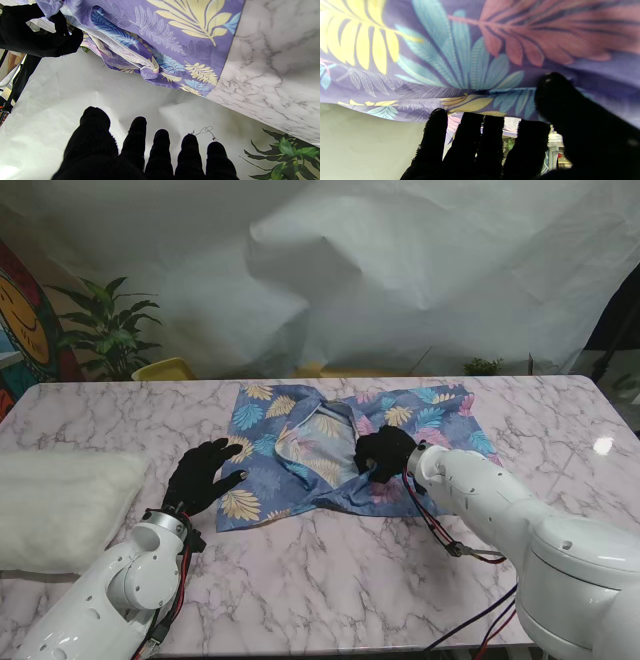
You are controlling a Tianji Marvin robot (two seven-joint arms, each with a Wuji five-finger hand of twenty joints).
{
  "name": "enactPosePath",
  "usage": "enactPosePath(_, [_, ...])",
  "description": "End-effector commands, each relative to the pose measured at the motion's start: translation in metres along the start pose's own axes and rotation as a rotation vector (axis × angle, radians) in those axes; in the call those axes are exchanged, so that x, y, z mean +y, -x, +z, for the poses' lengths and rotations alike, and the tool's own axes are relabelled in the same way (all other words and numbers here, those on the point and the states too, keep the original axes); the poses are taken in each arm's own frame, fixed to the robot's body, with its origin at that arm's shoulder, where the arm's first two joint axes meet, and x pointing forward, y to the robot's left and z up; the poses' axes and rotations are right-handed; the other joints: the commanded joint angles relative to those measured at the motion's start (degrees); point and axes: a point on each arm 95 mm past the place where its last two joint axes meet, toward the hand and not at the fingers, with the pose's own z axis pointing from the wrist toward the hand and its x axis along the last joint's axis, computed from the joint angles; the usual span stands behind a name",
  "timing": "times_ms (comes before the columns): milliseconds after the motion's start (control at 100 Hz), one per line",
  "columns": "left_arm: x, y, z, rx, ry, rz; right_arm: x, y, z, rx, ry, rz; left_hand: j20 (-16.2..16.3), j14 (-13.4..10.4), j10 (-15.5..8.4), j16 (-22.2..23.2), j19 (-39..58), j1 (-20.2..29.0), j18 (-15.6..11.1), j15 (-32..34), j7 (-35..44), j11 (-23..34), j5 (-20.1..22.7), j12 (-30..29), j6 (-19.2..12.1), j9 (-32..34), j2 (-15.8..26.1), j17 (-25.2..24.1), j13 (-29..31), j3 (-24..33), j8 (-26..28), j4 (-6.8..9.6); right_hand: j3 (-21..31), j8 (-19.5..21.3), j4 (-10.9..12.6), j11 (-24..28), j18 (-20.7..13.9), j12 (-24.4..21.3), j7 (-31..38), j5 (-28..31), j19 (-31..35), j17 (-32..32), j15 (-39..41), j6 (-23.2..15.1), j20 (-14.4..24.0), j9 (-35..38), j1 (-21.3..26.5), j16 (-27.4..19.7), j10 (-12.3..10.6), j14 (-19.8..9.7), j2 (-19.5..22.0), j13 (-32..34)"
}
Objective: Put a pillowcase on a pillow
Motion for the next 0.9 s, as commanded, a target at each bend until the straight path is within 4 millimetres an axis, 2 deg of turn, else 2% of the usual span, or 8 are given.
enactPosePath(0, [0.001, -0.001, 0.0, -0.002, 0.012, -0.001, -0.012, -0.002, -0.005, -0.004, -0.014, 0.023, 1.01, -0.79, 0.42, -0.11, 0.73, 1.07, 0.45, 0.17, -0.2, -0.29, 1.13, 0.43, -0.02, -0.74, 2.42, -0.01, 0.57, -0.68, 0.53, 1.52, -1.36, 5.14, 0.14, -3.62, 1.38, -1.33, 2.67, -2.74, -0.5, -1.24, -3.75, -10.72, 0.41, 3.11, -1.73, -2.05, 0.23, 0.65, 4.35, 0.52])
enactPosePath(140, [0.001, -0.001, 0.0, -0.003, 0.013, 0.0, -0.019, -0.002, -0.01, -0.033, 0.025, 0.053, 1.04, -0.86, 0.39, -0.09, 0.75, 1.05, 0.45, 0.15, -0.26, -0.22, 0.99, 0.45, 0.04, -0.51, 2.43, 0.06, 0.72, -0.69, 0.53, 1.52, -5.25, 9.26, 0.19, -13.75, 3.01, -5.07, 6.93, -11.14, -0.69, -0.84, -9.76, -8.82, 0.01, 16.56, 1.17, -5.61, 1.78, 5.54, 12.02, 4.98])
enactPosePath(250, [0.001, -0.002, 0.001, -0.001, 0.01, 0.0, -0.022, -0.005, -0.016, -0.072, 0.11, 0.117, 1.07, -0.91, 0.37, -0.05, 0.77, 1.01, 0.49, 0.21, -0.26, -0.14, 0.96, 0.49, 0.12, -0.21, 2.5, 0.14, 1.02, -0.71, 0.54, 1.51, -4.73, 10.62, 0.1, -16.7, 3.1, -6.56, 8.99, -12.52, -0.19, 0.99, -9.67, -8.13, 0.11, 35.14, 3.01, -6.07, -1.45, 4.08, 12.04, 13.97])
enactPosePath(350, [0.001, -0.001, 0.001, -0.001, 0.012, 0.003, -0.023, -0.008, -0.024, -0.092, 0.173, 0.14, 1.1, -0.87, 0.36, 0.0, 0.84, 1.04, 0.63, 0.32, -0.23, -0.04, 1.04, 0.52, 0.15, 0.3, 2.5, 0.33, 1.52, -0.68, 0.57, 1.52, -3.28, 10.99, 0.02, -13.21, 2.6, -4.82, 9.33, -11.64, 1.4, 4.1, -6.94, -8.57, 0.71, 43.13, 4.12, -5.22, -4.18, 2.77, 10.29, 21.37])
enactPosePath(450, [0.002, -0.001, 0.001, -0.003, 0.018, 0.0, -0.023, -0.011, -0.032, -0.107, 0.22, 0.158, 1.13, -0.78, 0.48, 0.0, 0.89, 0.97, 0.82, 0.29, -0.2, -0.03, 1.06, 0.54, 0.05, 0.6, 2.51, 0.48, 1.8, -0.73, 0.59, 1.51, -4.33, 12.3, 0.42, -3.52, 4.4, 0.86, 9.93, -11.02, 3.11, 6.99, -3.89, -8.8, 1.3, 41.24, 8.22, -3.03, -5.01, 3.37, 10.02, 26.35])
enactPosePath(540, [0.002, -0.001, 0.001, -0.003, 0.019, 0.001, -0.023, -0.014, -0.04, -0.124, 0.25, 0.177, 1.15, -0.75, 0.5, 0.02, 0.93, 1.04, 0.92, 0.3, -0.16, -0.08, 1.11, 0.54, 0.08, 0.72, 2.52, 0.62, 2.14, -0.69, 0.61, 1.53, -5.23, 13.31, 1.11, 1.12, 7.85, 4.57, 10.27, -10.4, 4.04, 8.94, -1.89, -9.0, 1.41, 39.11, 11.19, -0.17, -5.28, 3.78, 9.36, 29.57])
enactPosePath(660, [0.001, -0.001, 0.0, -0.006, 0.017, 0.001, -0.023, -0.02, -0.05, -0.13, 0.292, 0.222, 1.17, -0.74, 0.46, 0.05, 0.95, 1.04, 1.01, 0.27, -0.1, -0.1, 1.17, 0.56, 0.06, 0.83, 2.47, 0.7, 2.38, -0.69, 0.63, 1.53, -6.78, 15.11, 2.58, 3.54, 14.53, 7.94, 10.66, -9.88, 5.69, 12.24, 2.5, -8.33, 1.14, 36.72, 15.6, 7.2, -4.61, 3.5, 8.33, 34.15])
enactPosePath(890, [0.0, 0.0, 0.0, -0.011, 0.015, 0.004, -0.02, -0.032, -0.065, -0.139, 0.358, 0.262, 1.17, -0.73, 0.48, 0.09, 0.94, 1.22, 1.06, 0.18, 0.05, -0.13, 1.33, 0.59, 0.02, 0.89, 2.42, 0.78, 2.57, -0.63, 0.69, 1.55, -3.43, 19.5, 3.91, 4.14, 19.0, 10.07, 10.4, -7.03, 10.34, 16.84, 10.06, -5.9, 1.63, 33.92, 22.27, 16.61, -4.41, 4.9, 1.31, 37.24])
